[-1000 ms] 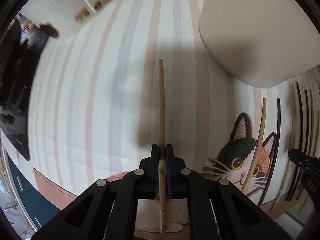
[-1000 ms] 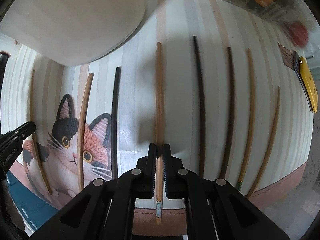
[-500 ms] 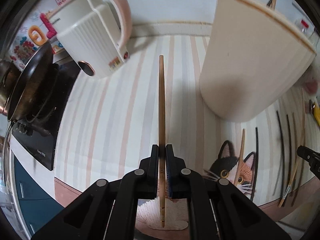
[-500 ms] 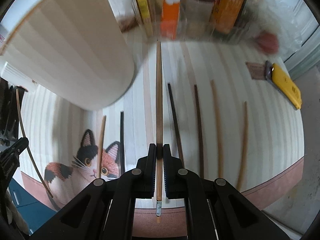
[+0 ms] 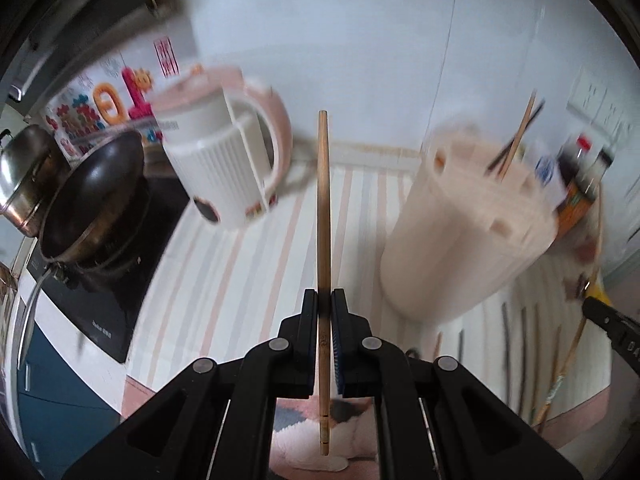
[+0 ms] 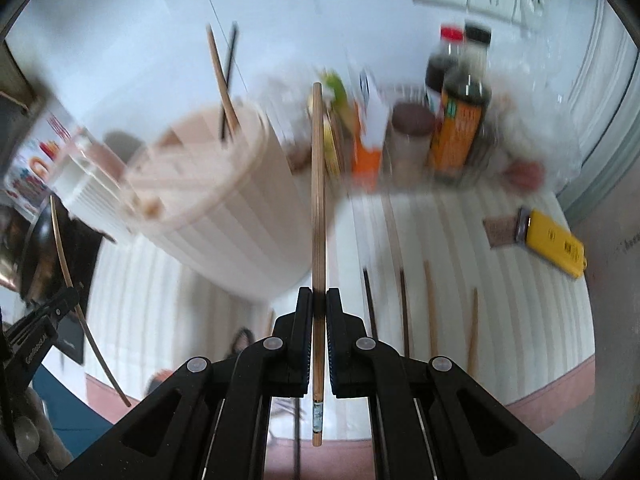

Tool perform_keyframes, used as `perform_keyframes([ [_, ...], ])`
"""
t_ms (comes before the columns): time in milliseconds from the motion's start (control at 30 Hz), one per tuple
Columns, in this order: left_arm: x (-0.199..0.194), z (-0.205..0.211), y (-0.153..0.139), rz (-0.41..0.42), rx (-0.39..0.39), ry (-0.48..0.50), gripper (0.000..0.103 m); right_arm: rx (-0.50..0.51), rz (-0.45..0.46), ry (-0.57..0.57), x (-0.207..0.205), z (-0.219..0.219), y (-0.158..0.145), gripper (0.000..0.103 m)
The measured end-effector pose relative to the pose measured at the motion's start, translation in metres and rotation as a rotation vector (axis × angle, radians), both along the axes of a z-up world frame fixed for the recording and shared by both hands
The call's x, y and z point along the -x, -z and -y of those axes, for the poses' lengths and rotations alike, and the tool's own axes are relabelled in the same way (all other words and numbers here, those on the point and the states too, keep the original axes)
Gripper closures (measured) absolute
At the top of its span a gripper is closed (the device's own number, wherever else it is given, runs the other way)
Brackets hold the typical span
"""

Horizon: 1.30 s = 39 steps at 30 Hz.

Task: Organize utensils
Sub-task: 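Lift both light chopsticks and carry them over the beige holder, then drop both chopsticks into the holder by opening both tools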

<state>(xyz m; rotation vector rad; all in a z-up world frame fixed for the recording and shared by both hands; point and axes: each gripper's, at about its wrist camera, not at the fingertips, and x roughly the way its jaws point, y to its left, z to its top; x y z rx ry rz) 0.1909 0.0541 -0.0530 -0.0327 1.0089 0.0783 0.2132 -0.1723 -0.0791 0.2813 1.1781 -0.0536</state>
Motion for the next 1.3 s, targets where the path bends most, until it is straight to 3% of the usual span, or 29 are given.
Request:
perform_keyframes([
  [367, -0.026, 0.012, -0.094, 0.175, 0.116, 0.033, 0.099, -0.023, 0.220, 0.026, -0.046, 0.000, -0.090, 0.096],
  [600, -0.071, 0.032, -0.126, 0.230, 0.198, 0.077, 0.099, -0.045, 0.306, 0.081, -0.089, 0.007, -0.106, 0.096],
  [733, -0.098, 0.044, -0.124, 0.240, 0.221, 0.092, 0.099, -0.058, 0.330, 0.133, -0.111, 0.014, -0.103, 0.096],
  [1067, -0.166, 0.060, -0.081, 0.183, 0.288, 0.116, 0.099, -0.085, 0.368, 0.210, -0.144, 0.024, -0.075, 0.096],
  [1300, -0.187, 0.071, -0.053, 0.190, 0.237, 0.146, 0.099, -0.126, 0.418, 0.224, -0.148, 0.021, -0.060, 0.096],
])
